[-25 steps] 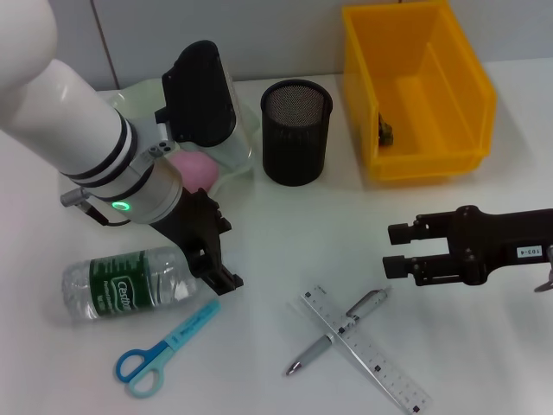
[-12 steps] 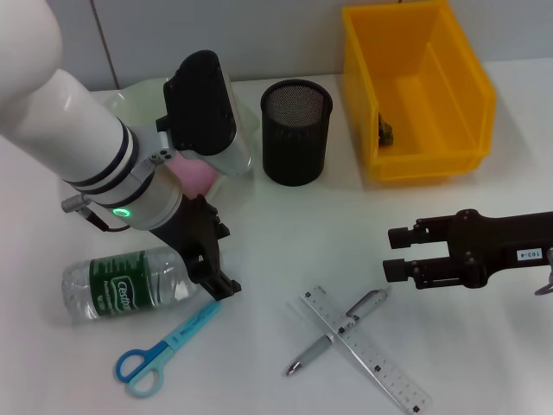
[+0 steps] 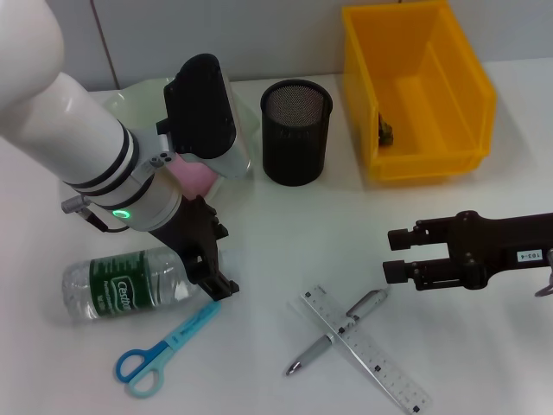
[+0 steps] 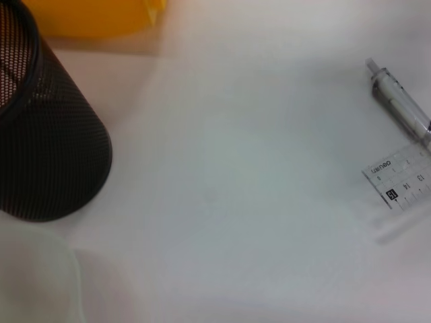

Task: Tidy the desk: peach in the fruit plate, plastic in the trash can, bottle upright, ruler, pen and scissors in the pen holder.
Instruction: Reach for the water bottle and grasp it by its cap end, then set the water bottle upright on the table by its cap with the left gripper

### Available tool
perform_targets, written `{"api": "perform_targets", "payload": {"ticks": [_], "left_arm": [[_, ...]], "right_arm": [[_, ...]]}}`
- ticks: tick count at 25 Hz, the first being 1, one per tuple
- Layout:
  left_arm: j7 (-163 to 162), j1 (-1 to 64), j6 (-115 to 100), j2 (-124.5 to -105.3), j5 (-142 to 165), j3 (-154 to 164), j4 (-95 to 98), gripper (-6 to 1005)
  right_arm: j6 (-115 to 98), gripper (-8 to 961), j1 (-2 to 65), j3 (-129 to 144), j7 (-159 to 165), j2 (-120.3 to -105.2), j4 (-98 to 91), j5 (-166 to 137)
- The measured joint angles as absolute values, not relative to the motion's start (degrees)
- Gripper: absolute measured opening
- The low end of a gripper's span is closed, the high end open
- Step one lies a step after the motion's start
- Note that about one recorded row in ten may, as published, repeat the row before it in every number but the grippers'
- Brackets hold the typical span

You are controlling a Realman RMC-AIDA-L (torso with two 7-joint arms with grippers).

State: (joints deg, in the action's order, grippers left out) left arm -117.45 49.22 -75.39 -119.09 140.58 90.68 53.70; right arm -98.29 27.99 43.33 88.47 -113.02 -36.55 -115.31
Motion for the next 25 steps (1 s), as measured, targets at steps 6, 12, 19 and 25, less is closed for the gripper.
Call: {"api": "perform_targets", "payload": {"ticks": [6,12,19,25], "left_arm": [[-116.68,49.2,-74.91,-119.09,140.58,90.38,53.04,860],[-116.28,49.12,-73.96,-119.09,140.4,90.41,52.99,860],[-116.11,49.11,-73.9,-119.09,140.48,90.74,52.99,637],[-116.08,49.22,-75.9,-119.03,140.22,88.87,53.44,455]], "right_arm": [[-98.29,656,28.07,43.33,88.63,-113.03,-36.52,-115.32],[-98.28,657,28.06,43.33,89.13,-113.05,-36.61,-115.31],[-98.26,657,28.03,43.33,89.42,-113.02,-36.59,-115.31],[-98.25,657,28.03,43.33,89.64,-113.02,-36.71,-115.31]]}}
